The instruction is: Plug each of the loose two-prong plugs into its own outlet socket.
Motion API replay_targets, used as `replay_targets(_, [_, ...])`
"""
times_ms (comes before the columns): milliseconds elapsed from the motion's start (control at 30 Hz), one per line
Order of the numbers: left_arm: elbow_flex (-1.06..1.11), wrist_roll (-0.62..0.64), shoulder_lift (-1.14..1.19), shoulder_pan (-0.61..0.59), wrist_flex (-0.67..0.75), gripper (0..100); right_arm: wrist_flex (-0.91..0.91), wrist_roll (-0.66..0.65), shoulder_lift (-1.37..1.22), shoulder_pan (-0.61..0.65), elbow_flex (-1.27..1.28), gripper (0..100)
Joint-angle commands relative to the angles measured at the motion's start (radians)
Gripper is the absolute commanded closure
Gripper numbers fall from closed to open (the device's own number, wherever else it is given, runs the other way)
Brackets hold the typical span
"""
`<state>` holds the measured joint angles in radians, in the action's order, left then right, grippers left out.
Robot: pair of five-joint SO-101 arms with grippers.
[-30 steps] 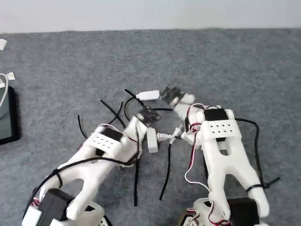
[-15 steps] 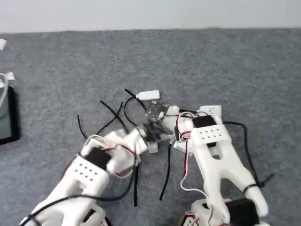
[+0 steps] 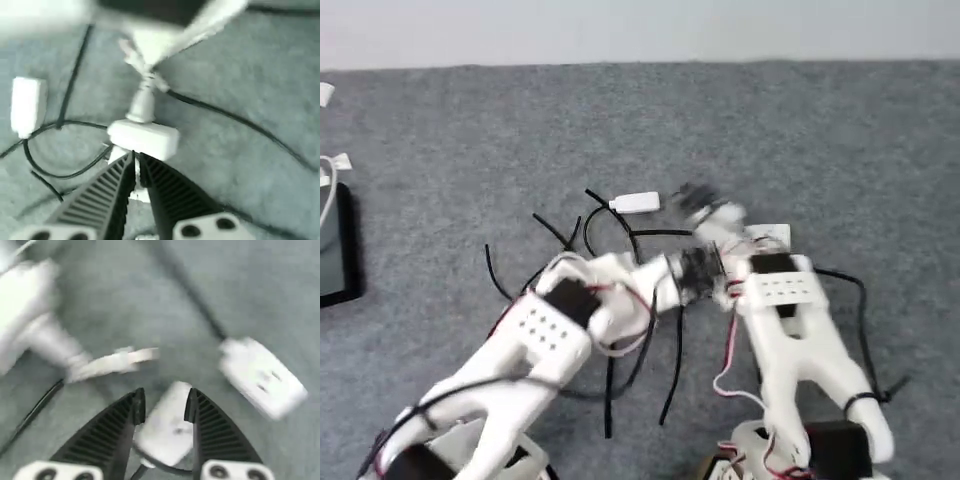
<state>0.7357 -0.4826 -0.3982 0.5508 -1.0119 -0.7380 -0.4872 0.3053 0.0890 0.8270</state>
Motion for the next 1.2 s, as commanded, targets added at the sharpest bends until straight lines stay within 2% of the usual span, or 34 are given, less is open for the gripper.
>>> replay_targets(0, [-0.096, 0.264, 0.13, -0.08, 0.084, 99, 0.054, 0.249, 0.047, -0.091, -0.075, 86.3])
replay_targets(233, [-0.171, 0.76, 0.318, -0.081, -0.006, 99, 0.018, 0.414, 0.048, -0.168, -0.075, 86.3])
replay_targets(333, [-0.189, 0.914, 0.318, -0.071, -0.018, 99, -0.004, 0.43, 0.042, -0.191, -0.075, 86.3])
replay_targets(600, [-0.191, 0.936, 0.318, -0.021, -0.003, 97, 0.002, 0.43, 0.038, -0.197, -0.074, 86.3])
replay_targets(733, [-0.191, 0.945, 0.318, -0.002, 0.035, 90, 0.004, 0.43, 0.038, -0.197, -0.074, 86.3])
replay_targets(900, [-0.197, 1.034, 0.325, -0.009, 0.038, 80, 0.004, 0.43, 0.038, -0.197, -0.074, 86.3])
replay_targets(1167, [-0.162, 1.034, 0.33, -0.009, 0.041, 80, 0.004, 0.43, 0.038, -0.197, -0.074, 86.3])
